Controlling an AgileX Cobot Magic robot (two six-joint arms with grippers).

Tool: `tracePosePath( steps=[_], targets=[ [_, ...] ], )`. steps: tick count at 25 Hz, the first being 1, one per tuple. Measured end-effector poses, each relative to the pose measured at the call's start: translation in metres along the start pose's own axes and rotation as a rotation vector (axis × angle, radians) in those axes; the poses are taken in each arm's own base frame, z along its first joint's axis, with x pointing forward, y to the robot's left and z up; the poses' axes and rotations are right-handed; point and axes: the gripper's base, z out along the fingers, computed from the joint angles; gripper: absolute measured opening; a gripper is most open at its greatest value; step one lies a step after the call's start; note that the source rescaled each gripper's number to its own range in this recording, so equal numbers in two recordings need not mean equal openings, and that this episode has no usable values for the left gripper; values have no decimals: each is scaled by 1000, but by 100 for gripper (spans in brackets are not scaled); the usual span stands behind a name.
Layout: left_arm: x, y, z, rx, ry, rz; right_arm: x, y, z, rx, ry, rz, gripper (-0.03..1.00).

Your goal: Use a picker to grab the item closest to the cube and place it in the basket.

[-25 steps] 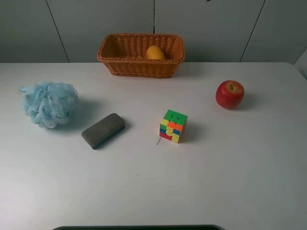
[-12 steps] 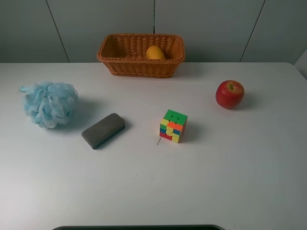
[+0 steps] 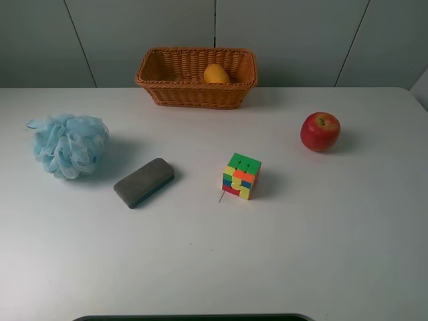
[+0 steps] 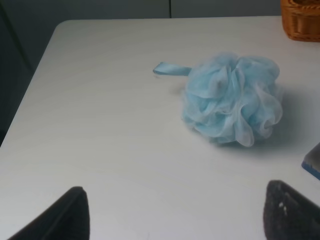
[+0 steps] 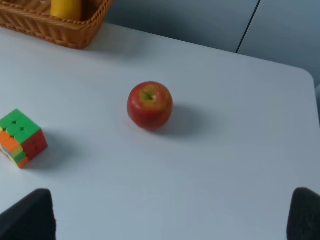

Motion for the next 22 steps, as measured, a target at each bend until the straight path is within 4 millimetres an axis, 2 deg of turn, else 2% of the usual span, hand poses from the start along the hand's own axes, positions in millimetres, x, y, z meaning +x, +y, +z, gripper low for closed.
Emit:
tracePosePath(
  steps=[4,7,12,22],
  targets=[
    [0,0,0,0,0,0,45,8,0,-42,-91,41,100],
    [0,0,0,0,0,0,65,12,2,-72,-135,64,100],
    [0,0,0,0,2,0,76,20,17,-128,-71,73,100],
    [1,0,1,0,4,0,75,19,26,-107,-112,46,100]
  ],
)
